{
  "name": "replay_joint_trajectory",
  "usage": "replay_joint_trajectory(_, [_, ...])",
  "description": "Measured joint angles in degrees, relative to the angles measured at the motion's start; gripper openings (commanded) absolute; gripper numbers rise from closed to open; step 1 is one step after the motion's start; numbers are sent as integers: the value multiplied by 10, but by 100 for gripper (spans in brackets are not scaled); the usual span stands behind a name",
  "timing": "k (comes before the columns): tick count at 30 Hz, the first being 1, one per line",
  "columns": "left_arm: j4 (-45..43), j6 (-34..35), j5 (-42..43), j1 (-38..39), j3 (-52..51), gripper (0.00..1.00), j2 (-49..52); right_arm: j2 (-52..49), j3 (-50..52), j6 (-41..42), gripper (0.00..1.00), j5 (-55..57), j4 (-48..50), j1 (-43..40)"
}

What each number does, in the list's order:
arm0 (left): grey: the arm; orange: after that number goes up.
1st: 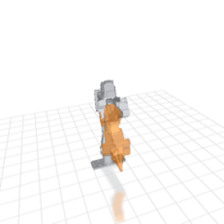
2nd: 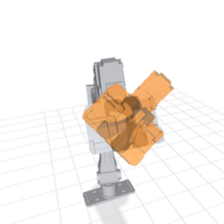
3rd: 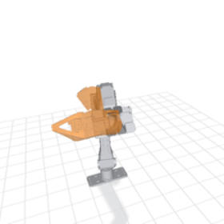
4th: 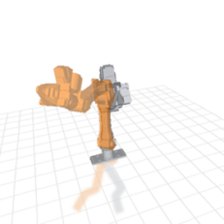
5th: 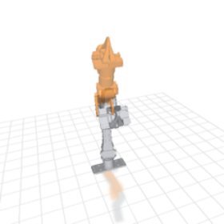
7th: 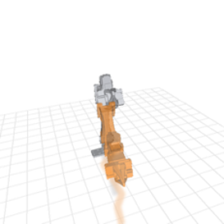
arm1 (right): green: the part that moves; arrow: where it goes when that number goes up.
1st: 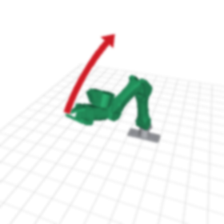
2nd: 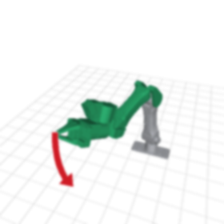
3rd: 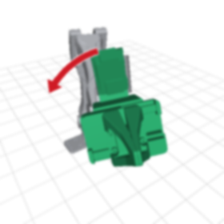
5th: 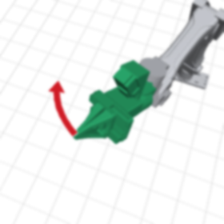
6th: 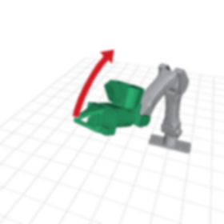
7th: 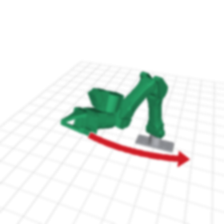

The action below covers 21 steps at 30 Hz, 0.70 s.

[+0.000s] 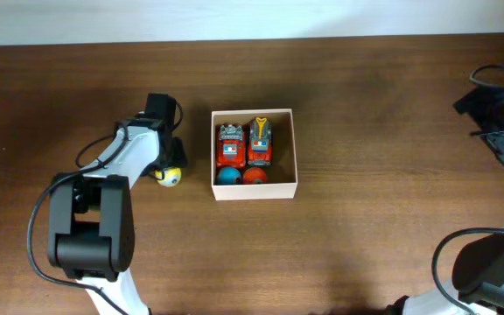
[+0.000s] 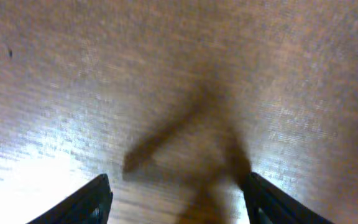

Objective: Pack container
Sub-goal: 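Close the left gripper on the yellow ball and lift it, then carry the yellow ball into the box's front-right corner and release it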

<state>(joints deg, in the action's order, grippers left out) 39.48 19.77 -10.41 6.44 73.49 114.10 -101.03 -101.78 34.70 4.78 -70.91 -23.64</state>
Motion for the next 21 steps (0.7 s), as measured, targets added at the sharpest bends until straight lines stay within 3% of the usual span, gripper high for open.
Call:
replay_joint_trajectory(20, [115, 0, 85, -2, 2, 69, -2, 0, 0, 0, 99, 0, 0, 0])
replay_joint_trajectory(21, [115, 0, 85, -2, 2, 63, -2, 0, 0, 0, 99, 0, 0, 0])
